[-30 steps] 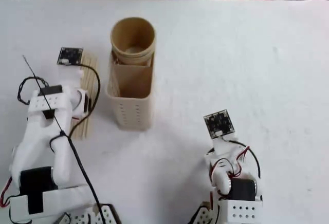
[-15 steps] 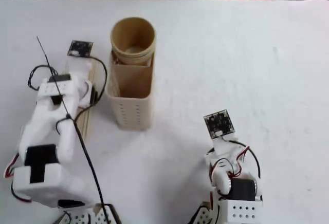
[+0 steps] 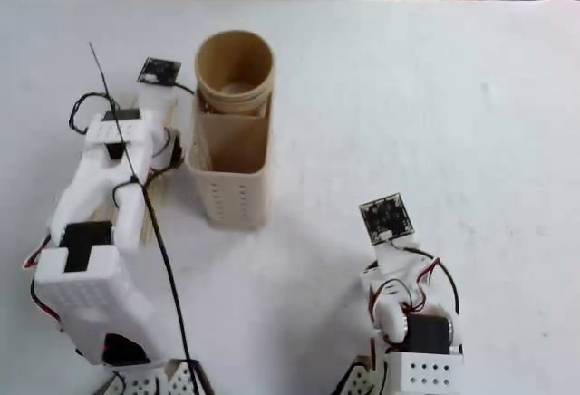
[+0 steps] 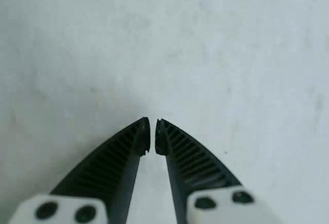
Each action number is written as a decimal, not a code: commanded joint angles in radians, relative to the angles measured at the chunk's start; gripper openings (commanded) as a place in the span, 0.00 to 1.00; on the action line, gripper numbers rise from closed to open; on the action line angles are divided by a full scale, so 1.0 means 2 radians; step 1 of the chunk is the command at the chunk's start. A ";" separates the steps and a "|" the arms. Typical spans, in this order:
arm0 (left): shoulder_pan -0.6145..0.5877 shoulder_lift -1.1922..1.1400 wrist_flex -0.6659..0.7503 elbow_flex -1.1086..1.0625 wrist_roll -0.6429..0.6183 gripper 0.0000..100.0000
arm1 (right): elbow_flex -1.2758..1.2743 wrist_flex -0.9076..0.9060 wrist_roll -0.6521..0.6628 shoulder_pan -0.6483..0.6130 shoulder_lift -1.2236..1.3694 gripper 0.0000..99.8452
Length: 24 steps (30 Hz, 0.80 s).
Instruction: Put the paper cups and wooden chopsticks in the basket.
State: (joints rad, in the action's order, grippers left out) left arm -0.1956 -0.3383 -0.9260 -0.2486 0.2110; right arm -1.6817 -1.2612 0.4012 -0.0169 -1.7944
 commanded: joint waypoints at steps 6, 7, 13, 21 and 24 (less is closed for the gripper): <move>-0.005 -0.001 -0.018 0.016 0.001 0.08 | -0.005 -0.003 0.004 0.003 -0.003 0.03; -0.005 -0.001 -0.020 0.015 0.001 0.08 | -0.005 -0.003 0.004 0.003 -0.003 0.03; -0.002 -0.002 -0.028 0.015 0.005 0.08 | -0.005 -0.003 0.004 0.003 -0.003 0.03; -0.005 -0.002 -0.054 0.015 -0.002 0.08 | -0.005 -0.003 0.004 0.003 -0.003 0.03; -0.005 -0.002 -0.070 0.015 -0.024 0.13 | -0.005 -0.003 0.004 0.003 -0.003 0.03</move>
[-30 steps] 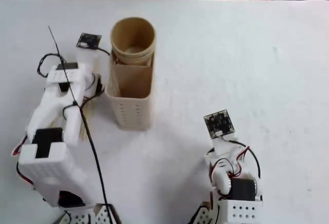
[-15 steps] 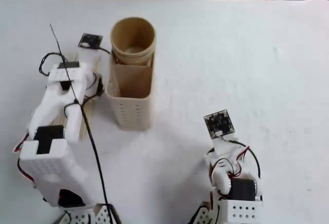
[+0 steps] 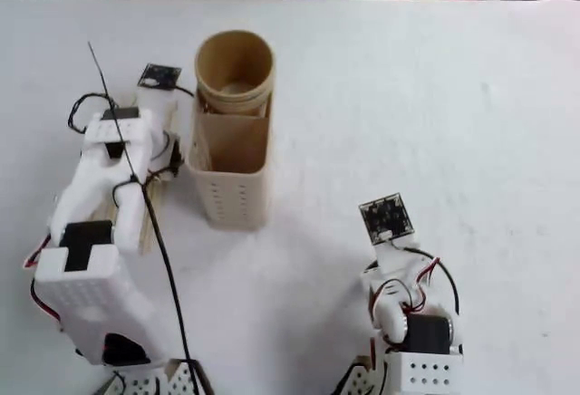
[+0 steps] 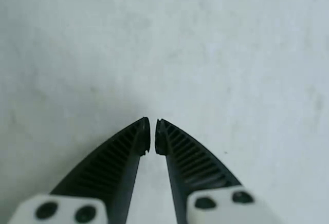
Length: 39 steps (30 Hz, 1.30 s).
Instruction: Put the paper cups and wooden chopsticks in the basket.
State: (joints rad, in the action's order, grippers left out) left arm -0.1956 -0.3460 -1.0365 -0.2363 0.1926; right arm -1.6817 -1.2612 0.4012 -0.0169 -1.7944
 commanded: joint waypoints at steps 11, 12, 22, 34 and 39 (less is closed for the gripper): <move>-0.005 0.001 -0.021 0.009 -0.010 0.11 | -0.005 -0.003 0.004 0.003 -0.003 0.03; -0.005 0.001 -0.025 0.009 -0.010 0.10 | -0.005 -0.003 0.004 0.003 -0.003 0.03; -0.016 0.007 -0.035 0.015 -0.012 0.04 | -0.005 -0.003 0.004 0.003 -0.003 0.03; -0.014 0.111 -0.035 -0.004 -0.014 0.03 | -0.005 -0.003 0.004 0.003 -0.003 0.03; -0.023 0.203 -0.007 -0.064 -0.029 0.03 | -0.005 -0.003 0.004 0.003 -0.003 0.03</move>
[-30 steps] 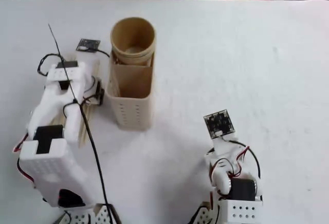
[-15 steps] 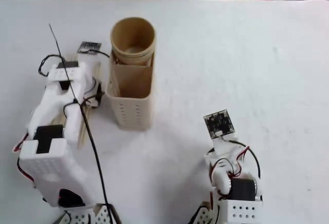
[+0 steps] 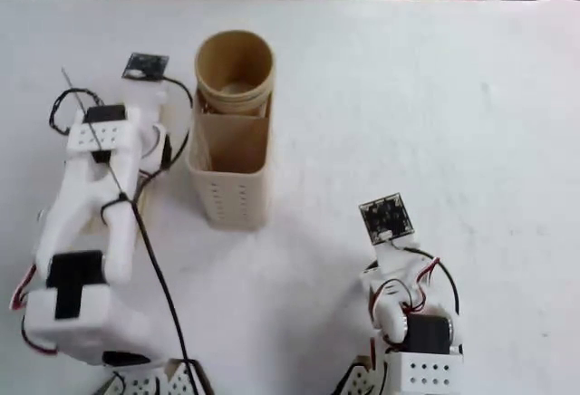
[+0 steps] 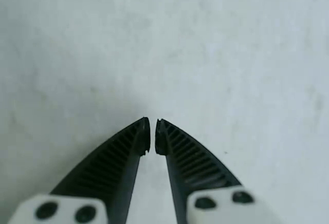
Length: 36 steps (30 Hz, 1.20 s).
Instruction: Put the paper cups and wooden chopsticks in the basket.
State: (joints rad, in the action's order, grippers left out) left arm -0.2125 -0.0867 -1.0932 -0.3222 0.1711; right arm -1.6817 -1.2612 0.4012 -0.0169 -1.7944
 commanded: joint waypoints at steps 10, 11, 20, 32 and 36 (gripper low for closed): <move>-0.009 0.310 -0.051 0.003 -0.025 0.03 | -0.005 -0.003 0.004 0.003 -0.003 0.03; 0.000 0.325 -0.071 0.026 -0.025 0.03 | -0.005 -0.003 0.004 0.003 -0.003 0.03; 0.096 0.350 -0.154 0.215 -0.054 0.03 | -0.005 -0.003 0.004 0.003 -0.003 0.03; 0.158 0.354 -0.120 0.259 -0.074 0.03 | -0.005 -0.003 0.004 0.003 -0.003 0.03; 0.195 0.353 -0.123 0.291 -0.074 0.02 | -0.005 -0.003 0.004 0.003 -0.003 0.03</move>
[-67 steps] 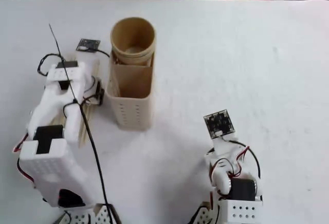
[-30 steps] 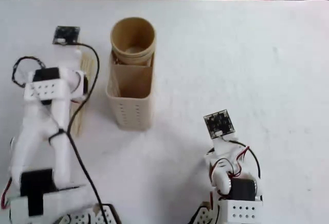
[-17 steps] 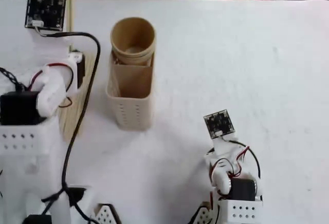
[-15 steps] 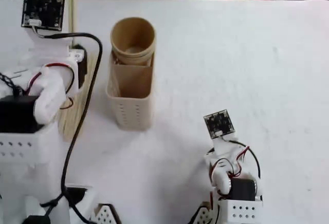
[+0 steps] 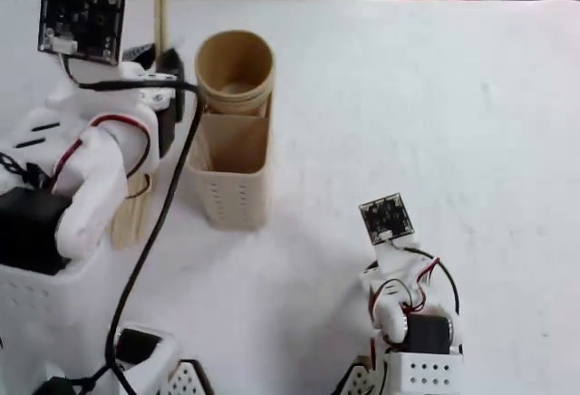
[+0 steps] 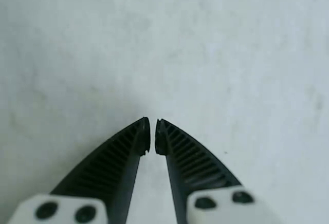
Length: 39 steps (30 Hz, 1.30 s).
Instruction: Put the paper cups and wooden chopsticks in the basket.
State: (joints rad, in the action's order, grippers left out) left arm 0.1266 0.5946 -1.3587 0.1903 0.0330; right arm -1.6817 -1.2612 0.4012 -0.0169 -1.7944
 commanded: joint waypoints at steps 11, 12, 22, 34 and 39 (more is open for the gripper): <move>0.076 0.013 0.088 -0.030 -0.005 0.02 | -0.005 -0.003 0.004 0.003 -0.003 0.03; 0.076 0.013 0.108 -0.045 -0.005 0.02 | -0.005 -0.003 0.004 0.003 -0.003 0.03; 0.072 0.011 0.371 -0.259 -0.004 0.02 | -0.005 -0.003 0.004 0.003 -0.003 0.03; 0.064 0.013 0.415 -0.342 -0.005 0.03 | -0.005 -0.003 0.004 0.003 -0.003 0.03; 0.064 0.013 0.390 -0.342 -0.005 0.03 | -0.005 -0.003 0.004 0.003 -0.003 0.03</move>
State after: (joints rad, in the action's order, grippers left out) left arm 0.2677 0.5961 -0.5639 -0.5002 0.0284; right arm -1.6817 -1.2612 0.4012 -0.0169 -1.7944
